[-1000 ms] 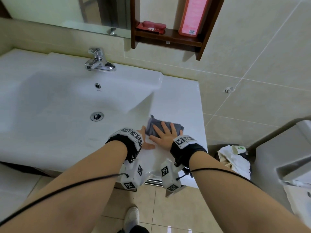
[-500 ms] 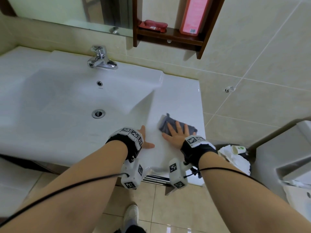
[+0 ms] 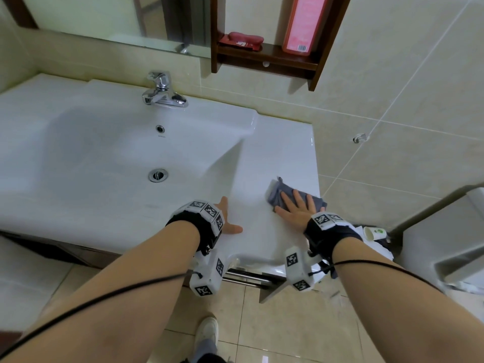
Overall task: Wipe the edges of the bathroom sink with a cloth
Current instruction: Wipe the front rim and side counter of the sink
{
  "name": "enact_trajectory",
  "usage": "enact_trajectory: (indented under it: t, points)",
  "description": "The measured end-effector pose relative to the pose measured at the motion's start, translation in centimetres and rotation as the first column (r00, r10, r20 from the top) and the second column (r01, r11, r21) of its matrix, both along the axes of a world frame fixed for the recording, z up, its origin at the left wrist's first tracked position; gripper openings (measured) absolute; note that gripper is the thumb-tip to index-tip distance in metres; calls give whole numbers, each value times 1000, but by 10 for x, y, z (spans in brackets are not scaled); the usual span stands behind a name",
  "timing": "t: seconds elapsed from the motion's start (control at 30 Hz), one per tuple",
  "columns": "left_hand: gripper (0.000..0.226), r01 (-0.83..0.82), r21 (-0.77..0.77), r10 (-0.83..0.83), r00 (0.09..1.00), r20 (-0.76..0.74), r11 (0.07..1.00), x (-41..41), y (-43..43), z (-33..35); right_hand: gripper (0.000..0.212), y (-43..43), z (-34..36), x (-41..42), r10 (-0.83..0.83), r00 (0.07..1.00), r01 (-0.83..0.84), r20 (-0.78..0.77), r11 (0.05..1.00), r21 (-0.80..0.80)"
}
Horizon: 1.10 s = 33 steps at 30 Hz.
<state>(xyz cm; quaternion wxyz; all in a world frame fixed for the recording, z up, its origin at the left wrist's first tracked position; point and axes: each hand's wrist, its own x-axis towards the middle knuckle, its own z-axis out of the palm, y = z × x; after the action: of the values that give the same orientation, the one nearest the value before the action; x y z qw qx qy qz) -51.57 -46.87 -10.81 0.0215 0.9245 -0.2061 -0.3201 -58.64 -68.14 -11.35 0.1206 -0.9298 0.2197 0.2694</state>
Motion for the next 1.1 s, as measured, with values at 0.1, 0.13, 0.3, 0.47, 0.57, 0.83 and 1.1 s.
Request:
enact_trajectory:
  t: [0.1,0.13,0.3,0.47,0.57,0.83,1.1]
  points:
    - [104,-13,-18,12,1000,-4,1000,-2,0,0,72,15,1,5,5,1000,-5,13,999,-40]
    - [104,-20,-27,20,1000,-5,999,-2,1,0,72,25,1,8,28,999,-28,19,999,-34]
    - [102,-65,-94,67,998,16,993,-8,-2,-4,69,76,-2,20,222,973,-224,57,974,25]
    - [99,-50,-90,54,998,38,995,-10,-1,-1,65,64,-2,18,211,976,-215,57,974,72]
    - [100,-31,-28,32,999,21,999,-10,4,3,66,29,-1,8,98,995,-99,23,992,76]
    - [95,-43,-32,43,999,9,999,-13,7,-2,72,33,0,2,56,998,-56,31,998,-1]
    - [96,-82,-51,84,996,32,995,-20,5,-2,66,74,-4,1,211,973,-217,89,974,65]
